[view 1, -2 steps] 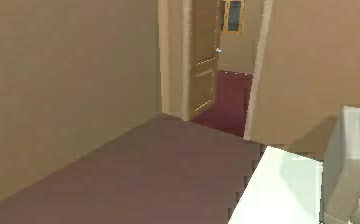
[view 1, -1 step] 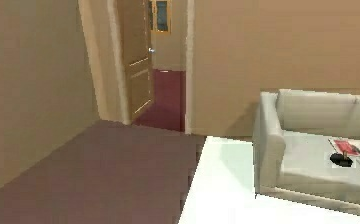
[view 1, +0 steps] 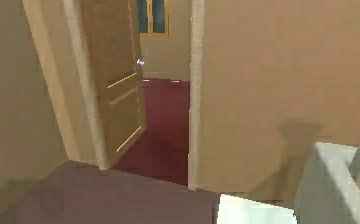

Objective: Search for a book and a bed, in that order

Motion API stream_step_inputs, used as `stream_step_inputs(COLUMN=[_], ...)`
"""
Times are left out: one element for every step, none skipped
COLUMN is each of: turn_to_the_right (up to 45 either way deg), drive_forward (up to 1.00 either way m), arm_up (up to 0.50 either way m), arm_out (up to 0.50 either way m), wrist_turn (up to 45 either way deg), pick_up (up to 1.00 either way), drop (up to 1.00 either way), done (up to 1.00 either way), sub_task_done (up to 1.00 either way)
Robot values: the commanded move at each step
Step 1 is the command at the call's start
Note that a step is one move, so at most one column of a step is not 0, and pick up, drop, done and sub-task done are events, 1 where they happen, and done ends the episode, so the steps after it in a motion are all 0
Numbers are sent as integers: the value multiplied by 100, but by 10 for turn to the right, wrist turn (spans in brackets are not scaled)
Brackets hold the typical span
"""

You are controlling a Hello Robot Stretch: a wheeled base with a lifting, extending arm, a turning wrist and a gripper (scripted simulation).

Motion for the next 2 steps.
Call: stream_step_inputs(turn_to_the_right=[60, 0], drive_forward=[0, 25], arm_up=[0, 0], arm_out=[0, 0], wrist_turn=[0, 0], pick_up=[0, 0], drop=[0, 0], done=[0, 0], sub_task_done=[0, 0])
